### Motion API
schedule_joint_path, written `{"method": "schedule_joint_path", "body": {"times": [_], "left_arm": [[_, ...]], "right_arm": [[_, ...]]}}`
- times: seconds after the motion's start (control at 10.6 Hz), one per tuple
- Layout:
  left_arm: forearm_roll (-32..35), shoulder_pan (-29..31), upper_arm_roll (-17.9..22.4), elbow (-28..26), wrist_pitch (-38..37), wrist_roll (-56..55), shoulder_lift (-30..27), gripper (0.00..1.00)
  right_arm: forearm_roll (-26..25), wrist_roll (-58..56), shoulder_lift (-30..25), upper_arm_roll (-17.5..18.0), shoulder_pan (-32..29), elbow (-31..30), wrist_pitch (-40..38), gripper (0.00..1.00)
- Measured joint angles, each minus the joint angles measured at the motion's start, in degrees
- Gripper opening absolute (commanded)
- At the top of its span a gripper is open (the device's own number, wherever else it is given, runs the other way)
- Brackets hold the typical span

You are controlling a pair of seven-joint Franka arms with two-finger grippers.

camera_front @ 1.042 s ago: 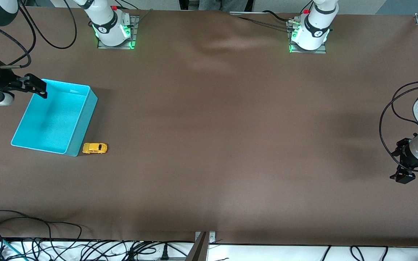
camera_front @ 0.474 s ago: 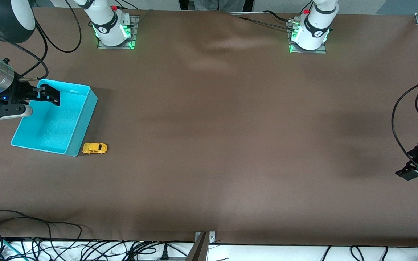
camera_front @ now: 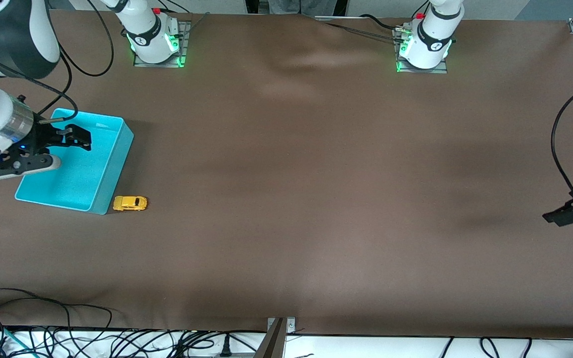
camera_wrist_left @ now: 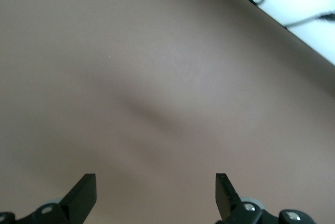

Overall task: Wind up and store yellow beetle car
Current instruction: 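Lower the right gripper beside the box and grasp the yellow car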

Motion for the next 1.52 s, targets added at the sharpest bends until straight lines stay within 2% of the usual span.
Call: {"method": "schedule_joint_path", "body": {"times": [0.28,0.47,0.76,1.04,1.23,1.52], "left_arm": [[0.0,0.0,-1.4,0.0,-8.3,11.7,-5.3,1.0],[0.0,0.1,-1.4,0.0,-9.4,17.2,-7.0,1.0],[0.0,-0.3,-2.3,-0.2,-9.5,18.3,-7.0,1.0],[0.0,-0.7,-2.7,-0.2,-9.8,18.4,-7.0,1.0],[0.0,-0.8,-2.7,-0.2,-9.8,18.4,-7.1,1.0],[0.0,-0.8,-3.3,-0.2,-9.8,18.4,-7.2,1.0]], "right_arm": [[0.0,-16.7,1.2,1.4,-5.2,-9.0,9.1,1.0],[0.0,-28.5,2.5,1.8,-6.4,-12.6,15.0,1.0],[0.0,-40.7,6.9,4.2,-6.5,-13.5,23.9,1.0],[0.0,-53.0,11.9,4.8,-6.7,-13.6,33.2,1.0],[0.0,-57.4,14.9,4.9,-7.1,-14.6,38.1,1.0],[0.0,-58.6,17.5,5.0,-7.2,-20.3,48.8,1.0]]}}
